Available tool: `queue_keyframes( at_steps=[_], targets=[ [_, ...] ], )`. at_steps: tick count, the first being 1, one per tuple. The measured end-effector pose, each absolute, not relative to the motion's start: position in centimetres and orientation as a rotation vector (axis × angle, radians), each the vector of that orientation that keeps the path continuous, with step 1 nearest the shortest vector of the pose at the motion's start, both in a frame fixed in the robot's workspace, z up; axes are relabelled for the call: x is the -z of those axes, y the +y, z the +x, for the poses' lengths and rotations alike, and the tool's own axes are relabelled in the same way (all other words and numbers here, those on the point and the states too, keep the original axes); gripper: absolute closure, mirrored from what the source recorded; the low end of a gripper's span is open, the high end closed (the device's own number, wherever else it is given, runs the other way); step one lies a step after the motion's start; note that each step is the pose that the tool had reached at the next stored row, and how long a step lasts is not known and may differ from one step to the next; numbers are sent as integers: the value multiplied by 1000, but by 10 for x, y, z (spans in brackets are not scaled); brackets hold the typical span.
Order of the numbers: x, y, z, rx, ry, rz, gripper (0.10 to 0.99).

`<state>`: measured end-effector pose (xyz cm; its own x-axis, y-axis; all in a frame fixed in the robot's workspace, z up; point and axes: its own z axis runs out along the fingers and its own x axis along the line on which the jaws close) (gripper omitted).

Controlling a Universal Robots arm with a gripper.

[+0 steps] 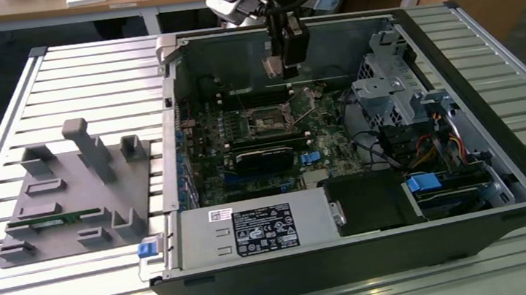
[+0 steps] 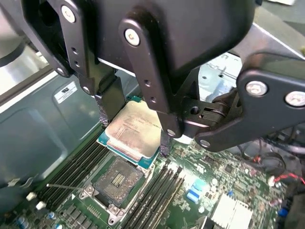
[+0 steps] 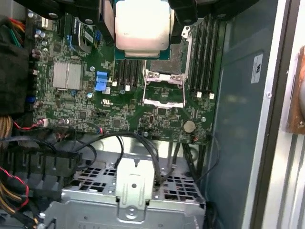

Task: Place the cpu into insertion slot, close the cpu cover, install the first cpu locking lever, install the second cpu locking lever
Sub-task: 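Place the cpu into insertion slot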

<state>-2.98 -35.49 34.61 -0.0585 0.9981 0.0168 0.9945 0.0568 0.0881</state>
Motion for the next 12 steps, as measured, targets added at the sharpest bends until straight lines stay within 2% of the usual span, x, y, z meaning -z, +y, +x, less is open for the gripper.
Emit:
queue_keyframes(
  at_steps=[12],
  targets=[
    [-337, -355, -30, -111, 2196, 2177, 545]
  ],
)
